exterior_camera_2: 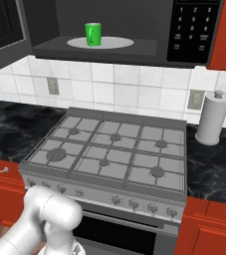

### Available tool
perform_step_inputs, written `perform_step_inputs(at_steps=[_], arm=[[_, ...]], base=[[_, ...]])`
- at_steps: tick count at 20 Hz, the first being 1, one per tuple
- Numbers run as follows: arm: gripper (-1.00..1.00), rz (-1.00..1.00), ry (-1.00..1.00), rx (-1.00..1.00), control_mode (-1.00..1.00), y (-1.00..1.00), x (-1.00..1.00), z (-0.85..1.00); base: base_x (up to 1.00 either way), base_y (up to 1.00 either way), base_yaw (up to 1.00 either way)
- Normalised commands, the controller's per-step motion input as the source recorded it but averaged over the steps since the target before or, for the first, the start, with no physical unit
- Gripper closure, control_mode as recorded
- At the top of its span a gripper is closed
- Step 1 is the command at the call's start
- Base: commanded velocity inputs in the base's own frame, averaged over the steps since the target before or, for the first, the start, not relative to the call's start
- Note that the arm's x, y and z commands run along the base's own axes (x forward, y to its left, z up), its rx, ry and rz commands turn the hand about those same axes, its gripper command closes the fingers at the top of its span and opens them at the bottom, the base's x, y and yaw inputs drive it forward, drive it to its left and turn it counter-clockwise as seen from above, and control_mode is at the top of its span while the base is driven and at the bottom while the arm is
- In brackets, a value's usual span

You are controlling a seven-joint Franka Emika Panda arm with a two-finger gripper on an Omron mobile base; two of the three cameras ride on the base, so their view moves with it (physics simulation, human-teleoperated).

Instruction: Pick the mug from the counter and place it inside the microwave. Then close the microwave.

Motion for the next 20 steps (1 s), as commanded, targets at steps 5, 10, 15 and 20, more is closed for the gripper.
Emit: perform_step_inputs(at_steps=[5, 10, 15, 20], arm=[[-1.0, 0.0, 0.01, 0.0, -1.0, 0.46, 0.04, 0.0], [-1.0, 0.0, 0.01, 0.0, -1.0, 0.51, 0.0, 0.0], [-1.0, 0.0, -0.01, 0.0, -1.0, 0.34, -0.14, 0.0], [-1.0, -0.02, -0.04, 0.0, -1.0, 0.3, -0.41, 0.0]], base=[[0.0, 0.0, 0.0], [0.0, 0.0, 0.0], [0.0, 0.0, 0.0], [0.0, 0.0, 0.0]])
